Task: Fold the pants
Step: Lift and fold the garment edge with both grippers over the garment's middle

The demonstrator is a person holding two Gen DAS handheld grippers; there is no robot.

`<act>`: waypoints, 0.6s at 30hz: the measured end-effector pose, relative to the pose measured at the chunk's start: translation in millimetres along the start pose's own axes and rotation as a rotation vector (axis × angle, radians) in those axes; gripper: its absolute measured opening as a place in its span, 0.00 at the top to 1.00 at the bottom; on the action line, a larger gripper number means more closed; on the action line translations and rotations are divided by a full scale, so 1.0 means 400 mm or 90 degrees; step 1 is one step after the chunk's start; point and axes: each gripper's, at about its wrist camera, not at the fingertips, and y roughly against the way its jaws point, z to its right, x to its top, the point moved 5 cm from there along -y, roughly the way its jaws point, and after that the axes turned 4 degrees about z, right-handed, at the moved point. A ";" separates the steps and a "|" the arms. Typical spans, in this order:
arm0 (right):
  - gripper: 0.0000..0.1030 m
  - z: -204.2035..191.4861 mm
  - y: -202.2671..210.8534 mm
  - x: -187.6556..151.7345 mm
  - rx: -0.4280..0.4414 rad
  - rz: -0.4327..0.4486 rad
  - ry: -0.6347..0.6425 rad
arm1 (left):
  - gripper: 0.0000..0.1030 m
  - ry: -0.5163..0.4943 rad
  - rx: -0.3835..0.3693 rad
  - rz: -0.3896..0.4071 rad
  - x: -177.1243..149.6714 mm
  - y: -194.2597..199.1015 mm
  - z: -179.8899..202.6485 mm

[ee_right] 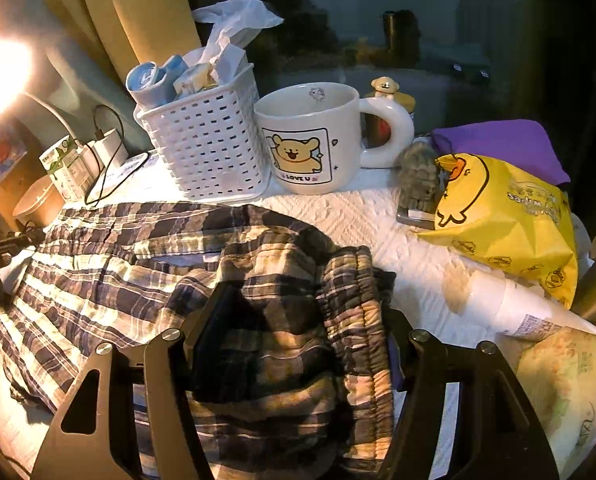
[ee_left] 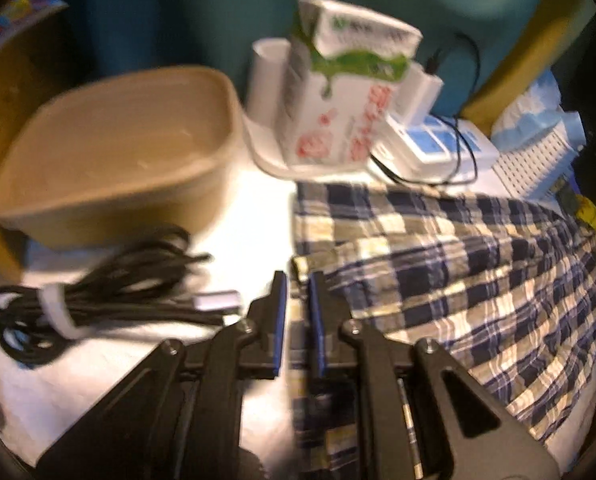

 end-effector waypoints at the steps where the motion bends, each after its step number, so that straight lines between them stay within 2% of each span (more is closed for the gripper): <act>1: 0.34 -0.002 0.000 0.000 0.001 0.000 0.001 | 0.88 -0.006 -0.002 -0.001 0.000 -0.003 0.006; 7: 0.34 0.000 -0.004 -0.004 0.004 -0.001 -0.001 | 0.87 -0.005 -0.033 -0.013 -0.006 -0.005 0.018; 18: 0.34 0.002 -0.005 -0.006 0.004 0.000 0.003 | 0.88 -0.027 -0.029 0.006 0.005 -0.015 0.030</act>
